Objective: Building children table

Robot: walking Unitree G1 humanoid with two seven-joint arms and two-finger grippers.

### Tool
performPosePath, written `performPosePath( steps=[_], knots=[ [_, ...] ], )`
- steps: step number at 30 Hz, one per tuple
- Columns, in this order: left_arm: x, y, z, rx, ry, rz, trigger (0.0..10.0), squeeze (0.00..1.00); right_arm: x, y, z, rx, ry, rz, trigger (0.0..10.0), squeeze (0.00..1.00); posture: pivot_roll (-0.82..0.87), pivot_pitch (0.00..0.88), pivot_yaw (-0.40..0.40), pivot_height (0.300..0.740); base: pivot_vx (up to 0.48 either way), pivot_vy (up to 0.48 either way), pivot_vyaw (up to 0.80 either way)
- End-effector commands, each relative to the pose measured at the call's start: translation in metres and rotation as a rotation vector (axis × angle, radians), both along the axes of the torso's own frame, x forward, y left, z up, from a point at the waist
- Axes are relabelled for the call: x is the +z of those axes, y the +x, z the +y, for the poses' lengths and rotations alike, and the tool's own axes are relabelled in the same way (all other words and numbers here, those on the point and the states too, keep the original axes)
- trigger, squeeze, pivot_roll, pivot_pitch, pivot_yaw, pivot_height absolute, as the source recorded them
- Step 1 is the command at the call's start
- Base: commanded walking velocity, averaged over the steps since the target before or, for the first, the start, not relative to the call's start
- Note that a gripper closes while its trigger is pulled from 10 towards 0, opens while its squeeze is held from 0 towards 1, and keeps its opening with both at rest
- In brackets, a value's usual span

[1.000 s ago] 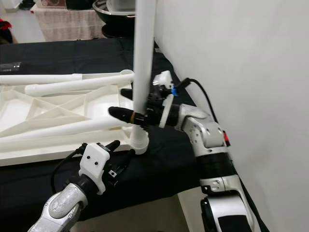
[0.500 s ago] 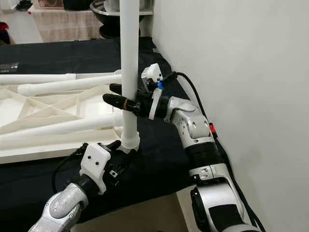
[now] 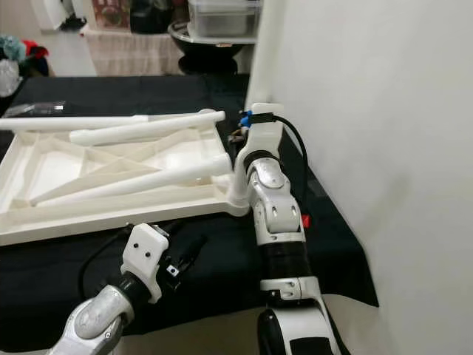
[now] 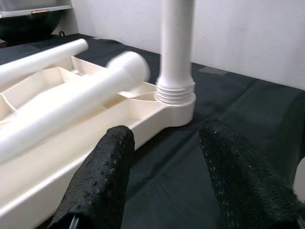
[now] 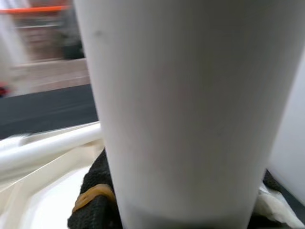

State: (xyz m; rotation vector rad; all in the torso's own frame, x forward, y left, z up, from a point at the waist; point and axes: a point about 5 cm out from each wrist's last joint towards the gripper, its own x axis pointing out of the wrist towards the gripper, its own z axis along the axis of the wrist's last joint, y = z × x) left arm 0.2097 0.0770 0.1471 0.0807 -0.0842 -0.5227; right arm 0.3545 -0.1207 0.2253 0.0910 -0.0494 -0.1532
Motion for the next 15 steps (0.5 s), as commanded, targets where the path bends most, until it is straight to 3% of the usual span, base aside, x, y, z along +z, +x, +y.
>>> performPosePath(
  steps=[1,5,6,8,9,14,15],
  knots=[
    [-0.003,0.000,0.000,0.001,0.001,0.019,10.0,0.00,-0.019,-0.002,-0.008,-0.069,0.030,0.098,10.0,0.00,0.02,0.079,-0.064,0.740,0.000,0.000,0.00],
    [-0.004,-0.001,0.000,0.003,0.000,0.021,10.0,0.00,-0.014,0.000,0.007,-0.011,0.016,0.054,10.0,0.00,0.02,0.078,-0.066,0.740,0.000,0.000,0.00],
    [-0.004,-0.001,0.000,0.003,-0.001,0.022,10.0,0.00,-0.012,0.001,0.008,0.004,0.008,0.034,10.0,1.00,0.02,0.077,-0.067,0.740,0.000,0.000,0.00],
    [-0.004,-0.001,0.000,0.003,-0.001,0.022,10.0,0.00,-0.012,0.001,0.008,0.004,0.008,0.034,10.0,1.00,0.02,0.077,-0.067,0.740,0.000,0.000,0.00],
    [-0.005,-0.002,0.000,0.002,-0.002,0.024,10.0,0.00,-0.008,0.003,0.010,0.073,0.010,-0.019,10.0,0.00,0.02,0.070,-0.068,0.740,0.000,0.000,0.00],
    [-0.006,-0.003,-0.001,-0.002,-0.002,0.026,10.0,0.00,-0.004,0.005,0.015,0.209,-0.010,-0.040,10.0,0.00,0.01,0.061,-0.067,0.740,0.000,0.000,0.00],
    [-0.006,-0.003,-0.001,-0.004,-0.002,0.026,10.0,0.00,-0.005,0.005,0.013,0.288,-0.002,-0.026,10.0,0.00,0.01,0.058,-0.073,0.740,0.000,0.000,0.00]
  ],
)
